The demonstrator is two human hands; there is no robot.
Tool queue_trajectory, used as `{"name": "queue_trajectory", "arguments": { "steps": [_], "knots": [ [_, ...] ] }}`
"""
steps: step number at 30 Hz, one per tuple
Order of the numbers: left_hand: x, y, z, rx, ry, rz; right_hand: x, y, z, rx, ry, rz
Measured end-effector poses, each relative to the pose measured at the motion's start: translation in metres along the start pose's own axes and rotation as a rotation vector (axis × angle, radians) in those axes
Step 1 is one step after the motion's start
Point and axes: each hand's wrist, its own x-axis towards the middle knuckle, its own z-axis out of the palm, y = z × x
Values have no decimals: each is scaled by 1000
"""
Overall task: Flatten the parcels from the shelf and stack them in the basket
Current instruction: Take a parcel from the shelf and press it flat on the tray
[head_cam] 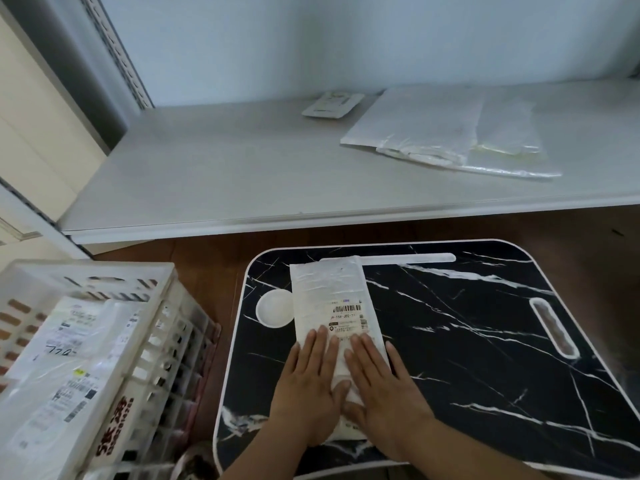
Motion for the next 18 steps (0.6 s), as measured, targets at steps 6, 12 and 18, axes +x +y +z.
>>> {"name": "queue_trajectory", "arguments": {
  "steps": [6, 12, 18],
  "knots": [
    [3, -3, 15, -16, 91, 44, 2, 4, 7, -81, 108, -73],
    [5, -5, 10, 37, 3, 26, 8, 17, 0, -184, -20, -123],
    [2, 5, -15, 151, -172, 46, 7, 3, -18, -243, -141, -166]
  ]
}}
